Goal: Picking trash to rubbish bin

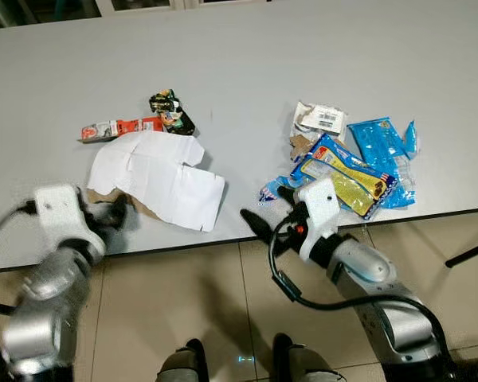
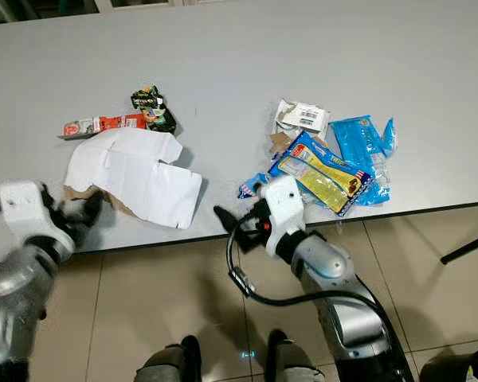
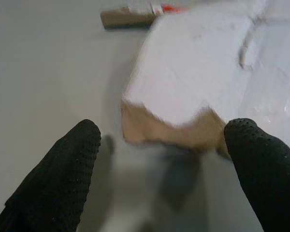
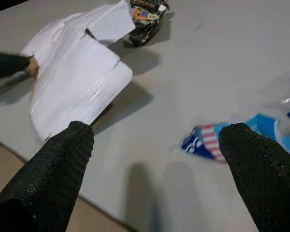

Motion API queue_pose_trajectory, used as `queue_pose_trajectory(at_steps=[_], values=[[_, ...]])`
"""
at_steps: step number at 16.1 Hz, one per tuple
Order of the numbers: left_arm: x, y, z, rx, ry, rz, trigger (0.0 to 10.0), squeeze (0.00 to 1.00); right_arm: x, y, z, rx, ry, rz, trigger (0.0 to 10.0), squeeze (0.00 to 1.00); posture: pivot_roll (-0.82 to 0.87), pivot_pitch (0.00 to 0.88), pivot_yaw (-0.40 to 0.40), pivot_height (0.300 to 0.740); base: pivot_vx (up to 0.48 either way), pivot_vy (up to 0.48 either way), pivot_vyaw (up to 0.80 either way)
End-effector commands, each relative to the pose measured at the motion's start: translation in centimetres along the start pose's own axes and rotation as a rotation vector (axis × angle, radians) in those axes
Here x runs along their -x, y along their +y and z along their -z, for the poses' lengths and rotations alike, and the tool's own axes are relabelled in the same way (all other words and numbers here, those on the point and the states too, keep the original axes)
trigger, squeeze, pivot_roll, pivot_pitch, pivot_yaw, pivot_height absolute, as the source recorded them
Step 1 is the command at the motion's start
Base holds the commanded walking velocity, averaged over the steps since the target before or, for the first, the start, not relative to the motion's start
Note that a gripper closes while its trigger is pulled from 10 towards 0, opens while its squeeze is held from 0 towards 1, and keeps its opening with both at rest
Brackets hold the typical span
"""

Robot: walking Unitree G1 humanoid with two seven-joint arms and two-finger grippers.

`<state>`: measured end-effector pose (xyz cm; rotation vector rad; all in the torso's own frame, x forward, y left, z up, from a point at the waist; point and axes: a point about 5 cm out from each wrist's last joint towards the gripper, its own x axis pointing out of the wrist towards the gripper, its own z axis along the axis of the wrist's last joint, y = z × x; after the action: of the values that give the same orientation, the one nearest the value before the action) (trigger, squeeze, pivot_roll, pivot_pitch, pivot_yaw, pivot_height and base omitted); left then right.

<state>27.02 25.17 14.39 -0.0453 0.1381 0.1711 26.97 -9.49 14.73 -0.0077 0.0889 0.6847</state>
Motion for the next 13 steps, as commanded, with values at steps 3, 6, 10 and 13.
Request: queue_pose_trajectory(at_steps=[3, 6, 10, 13], values=[[-0.5, 3.4, -1.2, -0.03, -0.027, -0.074, 10.0, 0.0, 0.6, 0.8, 0.1, 0.003, 0.014, -0.05, 10.0, 0.0, -0.06, 0.27, 0.046, 0.74, 0.0, 0.0, 0.0], [-0.8, 3.8, -0.3, -0.046, 0.019, -0.051, 10.0, 0.0, 0.7, 1.1, 0.2, 0.007, 0.021, -0.06, 10.0, 0.0, -0.07, 0.27, 0.043, 0.74, 0.0, 0.0, 0.0], [-1.9, 2.7, 2.5, -0.061, 0.108, 0.118, 10.0, 0.0, 1.0, 1.6, 0.1, 0.006, 0.021, -0.069, 10.0, 0.0, -0.07, 0.273, 0.033, 0.74, 0.0, 0.0, 0.0], [-2.8, 2.5, 2.8, -0.031, 0.111, 0.175, 10.0, 0.0, 1.1, 1.6, 0.1, 0.009, 0.023, -0.07, 10.0, 0.0, -0.08, 0.28, 0.033, 0.74, 0.0, 0.0, 0.0]])
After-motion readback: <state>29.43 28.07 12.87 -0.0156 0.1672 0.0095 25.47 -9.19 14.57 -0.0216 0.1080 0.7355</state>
